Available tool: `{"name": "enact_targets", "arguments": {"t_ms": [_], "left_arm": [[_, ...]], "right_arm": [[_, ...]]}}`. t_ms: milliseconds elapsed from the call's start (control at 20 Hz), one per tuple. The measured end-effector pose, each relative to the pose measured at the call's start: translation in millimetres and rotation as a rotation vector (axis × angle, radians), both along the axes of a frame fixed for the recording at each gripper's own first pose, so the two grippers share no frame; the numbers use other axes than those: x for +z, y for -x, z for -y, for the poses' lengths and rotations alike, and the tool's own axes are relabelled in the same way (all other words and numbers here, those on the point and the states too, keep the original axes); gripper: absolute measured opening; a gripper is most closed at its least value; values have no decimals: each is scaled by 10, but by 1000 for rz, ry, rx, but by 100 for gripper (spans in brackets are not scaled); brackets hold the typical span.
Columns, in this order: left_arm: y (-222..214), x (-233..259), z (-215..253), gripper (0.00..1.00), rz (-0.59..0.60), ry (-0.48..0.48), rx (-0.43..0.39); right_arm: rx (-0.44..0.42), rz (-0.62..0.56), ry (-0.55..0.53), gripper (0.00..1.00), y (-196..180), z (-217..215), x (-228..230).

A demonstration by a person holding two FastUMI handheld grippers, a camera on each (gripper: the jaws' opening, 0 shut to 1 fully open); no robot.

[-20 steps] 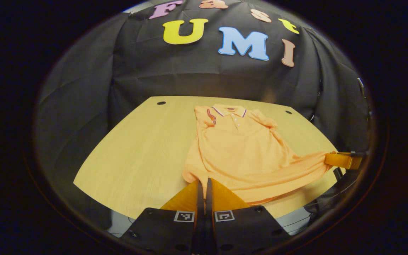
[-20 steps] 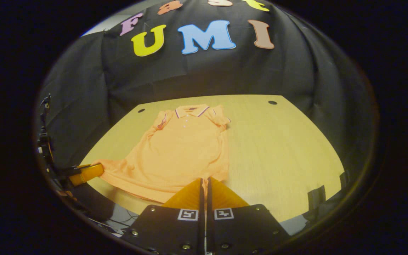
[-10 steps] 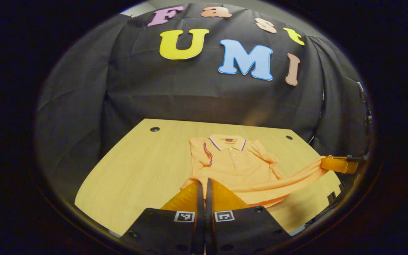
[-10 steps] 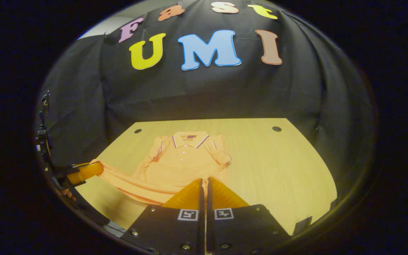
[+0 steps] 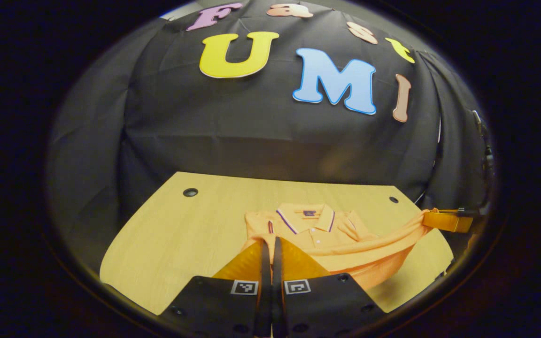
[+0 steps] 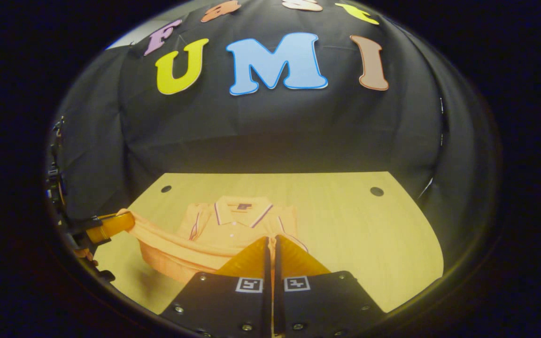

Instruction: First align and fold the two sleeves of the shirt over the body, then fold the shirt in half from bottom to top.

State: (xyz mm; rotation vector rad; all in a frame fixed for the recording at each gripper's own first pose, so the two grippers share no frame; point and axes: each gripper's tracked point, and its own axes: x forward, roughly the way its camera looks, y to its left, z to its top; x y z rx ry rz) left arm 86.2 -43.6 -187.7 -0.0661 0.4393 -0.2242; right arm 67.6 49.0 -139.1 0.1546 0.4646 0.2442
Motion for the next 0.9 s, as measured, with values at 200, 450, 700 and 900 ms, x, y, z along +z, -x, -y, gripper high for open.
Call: {"name": "enact_targets", "arguments": {"t_ms": [200,450,700,900], "left_arm": [[-507,-76,89,6,3,-6,-15],[-1073,-158,219,6,34,-12,-40],[-1471,-367,283,6,39,-14,-39],[-1687,-557,263,6,40,-40,-36]], "right_arm": [[-22,-15,15,2,-467,-37,-53],[-59,-22,37,2,-983,-57,-165],[-101,-51,32,2,-1381,-97,-375],[-115,-73,21,2,-1639,-183,-529]]}}
